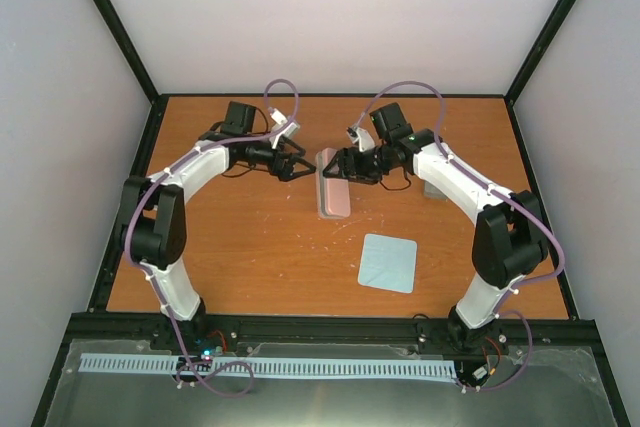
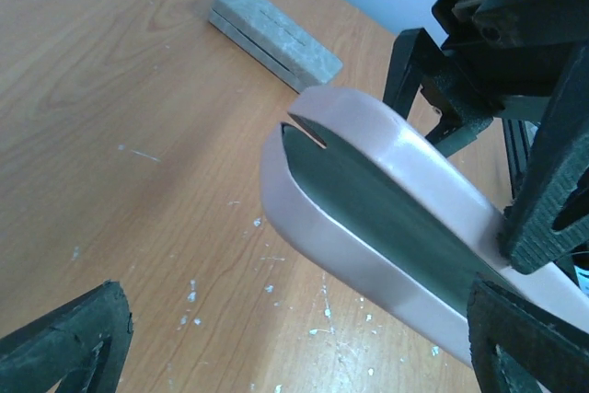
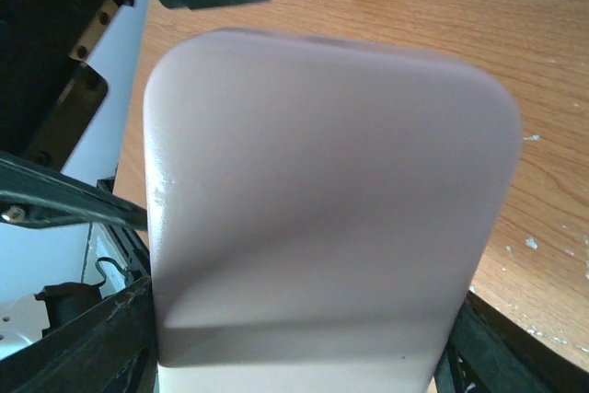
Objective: Organize the sunglasses
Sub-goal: Open the sunglasses case, then place the sunglasses case at the center of the board.
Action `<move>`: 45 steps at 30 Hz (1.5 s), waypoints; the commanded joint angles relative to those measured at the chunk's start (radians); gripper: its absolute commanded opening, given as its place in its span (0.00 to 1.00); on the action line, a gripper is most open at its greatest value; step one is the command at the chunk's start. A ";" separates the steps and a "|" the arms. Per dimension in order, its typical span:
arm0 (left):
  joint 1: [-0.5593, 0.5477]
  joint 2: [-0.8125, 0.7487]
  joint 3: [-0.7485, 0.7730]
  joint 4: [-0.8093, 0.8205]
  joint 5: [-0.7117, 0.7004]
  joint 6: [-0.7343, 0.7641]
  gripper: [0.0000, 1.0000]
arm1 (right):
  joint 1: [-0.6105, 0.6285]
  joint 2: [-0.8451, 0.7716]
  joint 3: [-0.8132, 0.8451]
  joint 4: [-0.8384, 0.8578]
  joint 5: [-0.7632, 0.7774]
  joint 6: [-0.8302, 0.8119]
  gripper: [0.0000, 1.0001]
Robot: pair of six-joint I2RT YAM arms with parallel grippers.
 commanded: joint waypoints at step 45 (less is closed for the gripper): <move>-0.066 0.121 0.063 -0.041 -0.189 0.113 0.99 | -0.187 0.086 -0.127 0.168 -0.394 -0.091 0.14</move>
